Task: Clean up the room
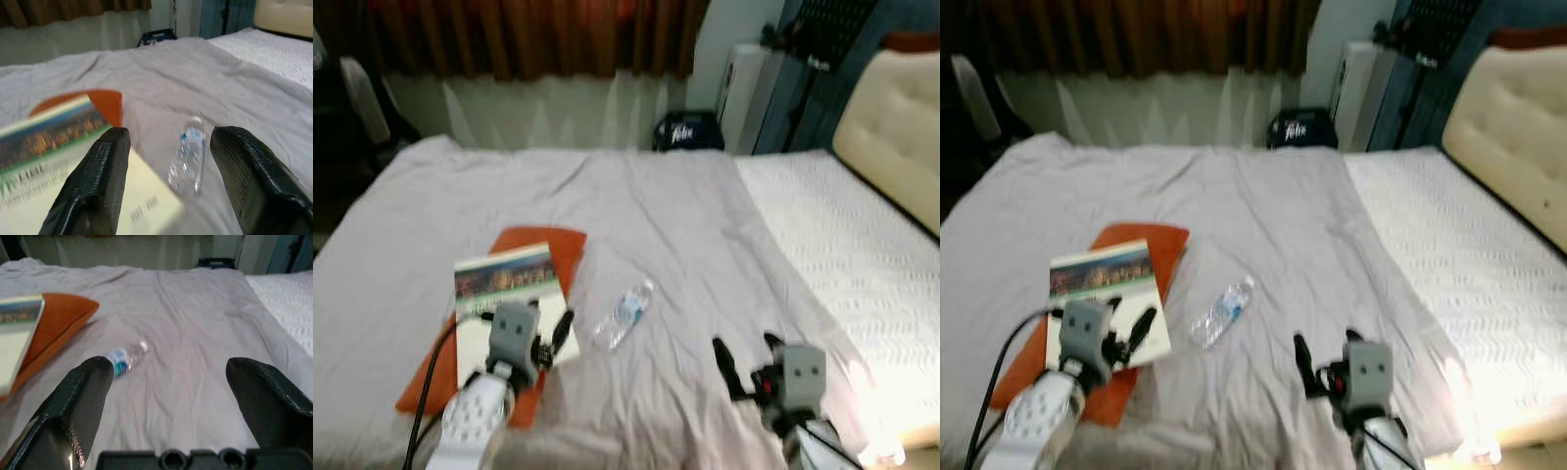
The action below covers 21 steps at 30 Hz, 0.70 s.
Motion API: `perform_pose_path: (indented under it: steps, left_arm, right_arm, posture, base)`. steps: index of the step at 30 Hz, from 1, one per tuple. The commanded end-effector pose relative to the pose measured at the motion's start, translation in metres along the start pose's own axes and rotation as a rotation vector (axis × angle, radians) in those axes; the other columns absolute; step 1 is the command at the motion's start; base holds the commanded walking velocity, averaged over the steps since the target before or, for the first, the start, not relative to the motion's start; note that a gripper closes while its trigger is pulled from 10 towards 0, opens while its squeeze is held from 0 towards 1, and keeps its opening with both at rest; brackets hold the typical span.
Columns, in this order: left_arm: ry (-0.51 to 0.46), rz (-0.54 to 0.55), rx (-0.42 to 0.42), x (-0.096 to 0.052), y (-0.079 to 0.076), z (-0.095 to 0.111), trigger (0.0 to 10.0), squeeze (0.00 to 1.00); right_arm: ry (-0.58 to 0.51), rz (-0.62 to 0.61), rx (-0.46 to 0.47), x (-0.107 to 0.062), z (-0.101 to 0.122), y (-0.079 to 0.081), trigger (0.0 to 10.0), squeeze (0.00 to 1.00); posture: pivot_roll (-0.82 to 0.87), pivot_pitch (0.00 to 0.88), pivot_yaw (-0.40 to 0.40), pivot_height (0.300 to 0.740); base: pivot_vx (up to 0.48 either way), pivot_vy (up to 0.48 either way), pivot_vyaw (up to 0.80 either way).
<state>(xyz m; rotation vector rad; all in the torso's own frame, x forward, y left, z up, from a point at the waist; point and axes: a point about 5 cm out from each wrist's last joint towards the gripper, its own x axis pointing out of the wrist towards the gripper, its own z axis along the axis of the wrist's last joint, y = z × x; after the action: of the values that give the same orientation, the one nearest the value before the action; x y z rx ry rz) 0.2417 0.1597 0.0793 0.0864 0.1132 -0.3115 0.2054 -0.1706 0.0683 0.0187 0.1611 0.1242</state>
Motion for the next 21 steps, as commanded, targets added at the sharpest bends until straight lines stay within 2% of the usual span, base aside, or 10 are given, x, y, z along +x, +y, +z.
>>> perform_pose_path:
  steps: [1,6,8,17,21]
  left_arm:
    - [0.001,0.003,-0.014,-0.003,0.000,-0.003,10.0,0.00]
    - [-0.001,0.020,0.027,-0.003,-0.001,-0.005,10.0,0.00]
    - [-0.019,0.016,0.015,-0.002,-0.001,-0.003,10.0,0.00]
    - [-0.054,-0.061,0.021,0.008,-0.007,0.003,10.0,0.00]
    - [-0.056,-0.086,0.020,0.013,-0.010,0.004,10.0,0.00]
  right_arm:
    - [0.011,-0.005,0.002,0.000,-0.001,0.000,10.0,0.00]
    - [-0.026,0.010,-0.017,0.001,0.002,0.001,10.0,0.00]
    - [-0.034,0.014,-0.021,0.002,0.003,0.001,10.0,0.00]
    - [-0.065,0.016,-0.036,0.005,0.007,0.000,10.0,0.00]
    - [-0.056,0.015,-0.033,0.005,0.005,0.000,10.0,0.00]
  posture:
    - [0.02,0.000,-0.030,0.618]
    - [0.02,0.000,-0.036,0.599]
    - [0.02,0.000,-0.038,0.599]
    - [0.02,0.000,-0.039,0.599]
    - [0.02,0.000,-0.034,0.599]
  base:
    - [0.000,0.000,0.00]
    - [0.000,0.000,0.00]
    - [0.000,0.000,0.00]
    - [0.480,0.000,0.00]
    - [0.480,0.000,-0.50]
